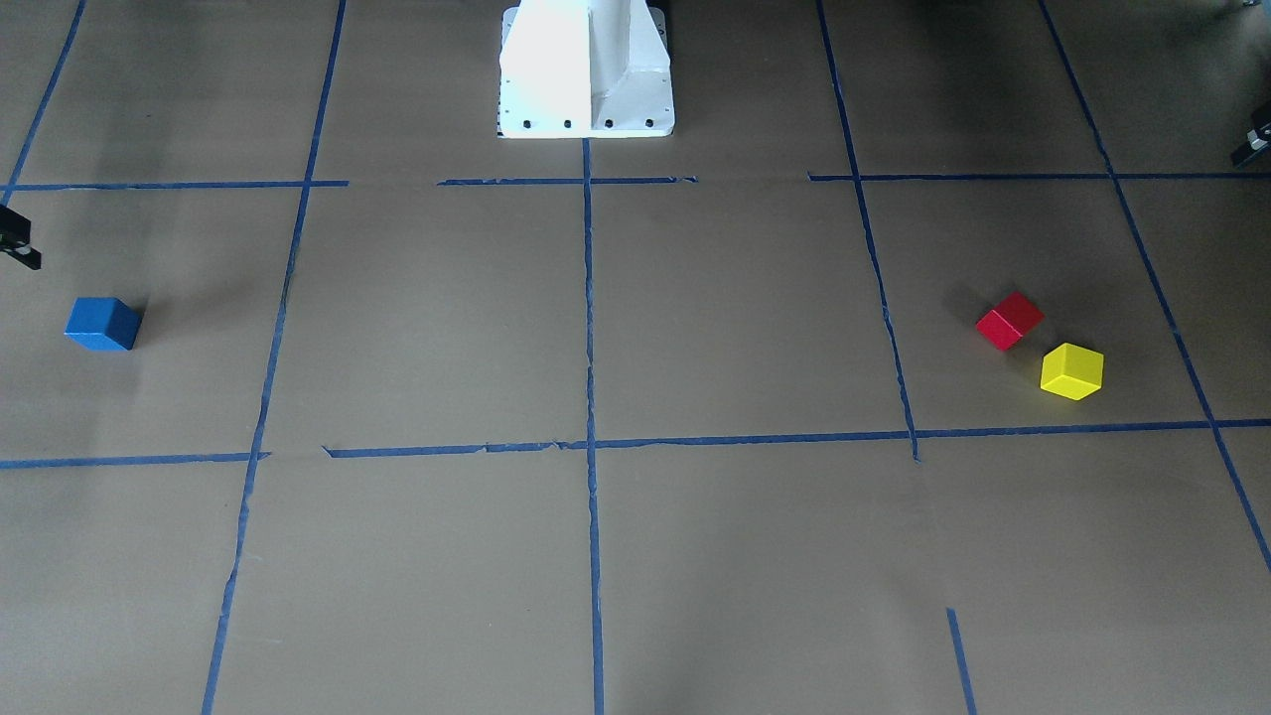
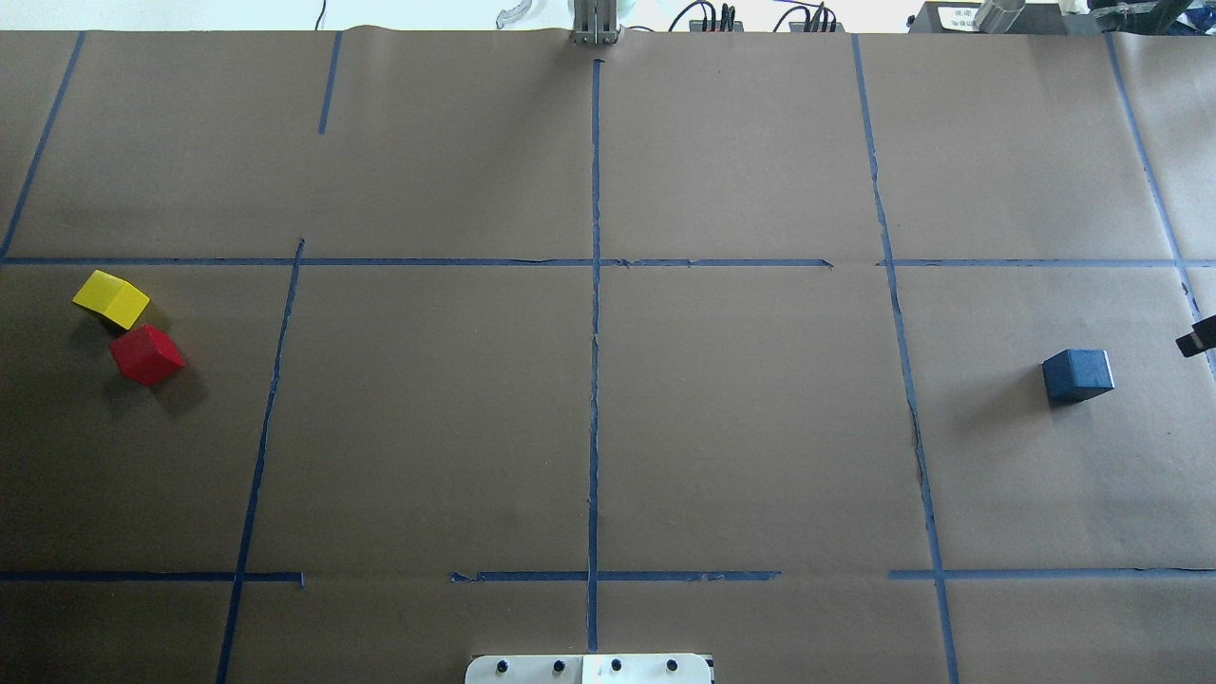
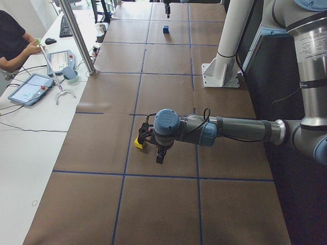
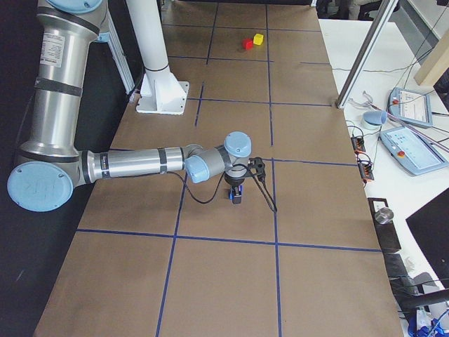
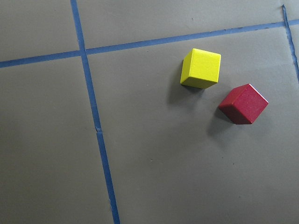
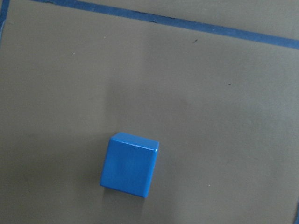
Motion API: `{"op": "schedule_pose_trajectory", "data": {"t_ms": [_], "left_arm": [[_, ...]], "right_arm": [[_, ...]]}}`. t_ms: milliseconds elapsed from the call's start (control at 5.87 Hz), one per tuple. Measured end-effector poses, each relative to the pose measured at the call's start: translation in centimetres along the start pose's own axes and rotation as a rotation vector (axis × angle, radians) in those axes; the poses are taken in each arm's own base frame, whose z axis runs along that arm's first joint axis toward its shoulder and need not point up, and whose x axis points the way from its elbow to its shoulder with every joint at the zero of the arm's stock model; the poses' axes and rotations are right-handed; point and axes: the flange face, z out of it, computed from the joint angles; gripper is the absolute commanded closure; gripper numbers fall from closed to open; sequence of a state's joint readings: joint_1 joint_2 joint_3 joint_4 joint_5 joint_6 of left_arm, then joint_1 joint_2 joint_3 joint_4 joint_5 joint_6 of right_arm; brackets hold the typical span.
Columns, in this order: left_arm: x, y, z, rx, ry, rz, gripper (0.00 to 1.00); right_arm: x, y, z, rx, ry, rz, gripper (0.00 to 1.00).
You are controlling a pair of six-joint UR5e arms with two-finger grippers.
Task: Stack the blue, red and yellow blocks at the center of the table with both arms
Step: 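Lower the right gripper onto the blue cube and grasp it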
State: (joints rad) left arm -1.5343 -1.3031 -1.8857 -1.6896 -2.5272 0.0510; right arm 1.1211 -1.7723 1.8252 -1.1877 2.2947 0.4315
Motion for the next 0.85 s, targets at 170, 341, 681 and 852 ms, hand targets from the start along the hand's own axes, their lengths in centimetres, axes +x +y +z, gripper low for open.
{"op": "schedule_pose_trajectory", "data": {"t_ms": [170,341,681,852], "left_arm": [[0.1,-0.1,0.0,0.001,-0.001,0.002,0.00],[0.1,-0.2,-0.1,0.003,0.000,0.003,0.00],[0.4,-0.3,-0.3,0.007,0.000,0.008,0.00],[0.7,-0.4,-0.5,0.011,0.000,0.013,0.00]], "right_arm": [[-1.7,0.3,1.9,0.029,0.008,0.015,0.11],[-2.4,0.4,3.2,0.052,0.006,0.030,0.09],[-1.9,0.4,5.2,0.040,0.018,0.104,0.08],[-2.0,-0.1,6.0,0.033,0.019,0.126,0.08]]}}
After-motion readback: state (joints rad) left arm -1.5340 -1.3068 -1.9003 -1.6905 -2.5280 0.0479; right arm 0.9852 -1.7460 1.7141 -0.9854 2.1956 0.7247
